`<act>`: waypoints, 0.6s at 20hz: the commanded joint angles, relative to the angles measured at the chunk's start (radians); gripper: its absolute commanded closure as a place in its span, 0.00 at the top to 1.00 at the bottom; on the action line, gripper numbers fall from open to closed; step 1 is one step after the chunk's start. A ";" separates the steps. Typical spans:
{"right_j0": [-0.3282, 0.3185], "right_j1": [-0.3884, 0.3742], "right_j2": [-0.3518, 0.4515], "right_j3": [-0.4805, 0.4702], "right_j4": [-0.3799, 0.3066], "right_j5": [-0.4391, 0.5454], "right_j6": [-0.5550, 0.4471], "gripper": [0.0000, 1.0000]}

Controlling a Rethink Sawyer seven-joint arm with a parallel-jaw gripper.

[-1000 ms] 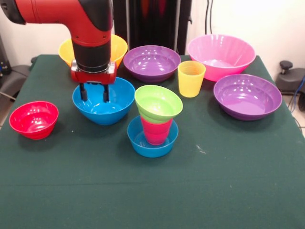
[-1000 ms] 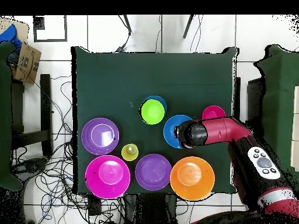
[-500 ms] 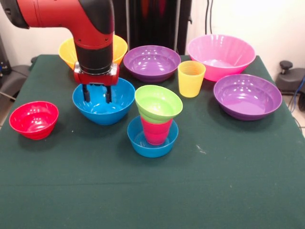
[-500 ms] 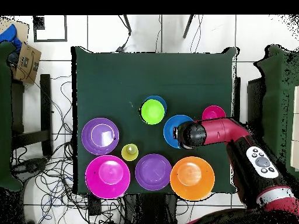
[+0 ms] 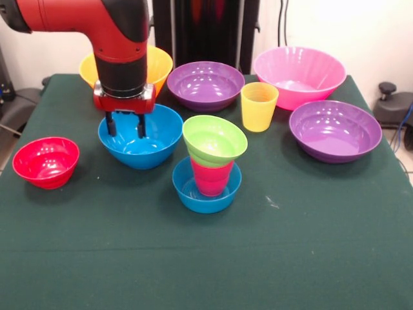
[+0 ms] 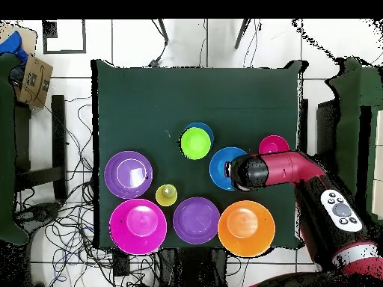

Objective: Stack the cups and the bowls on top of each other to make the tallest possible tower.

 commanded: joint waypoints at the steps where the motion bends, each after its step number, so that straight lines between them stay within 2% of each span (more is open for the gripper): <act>1: 0.000 -0.042 0.062 -0.021 0.030 0.095 -0.223 1.00; 9: -0.007 -0.059 0.078 -0.038 0.051 0.127 -0.249 1.00; 12: -0.006 -0.039 0.067 -0.034 0.027 0.097 -0.241 1.00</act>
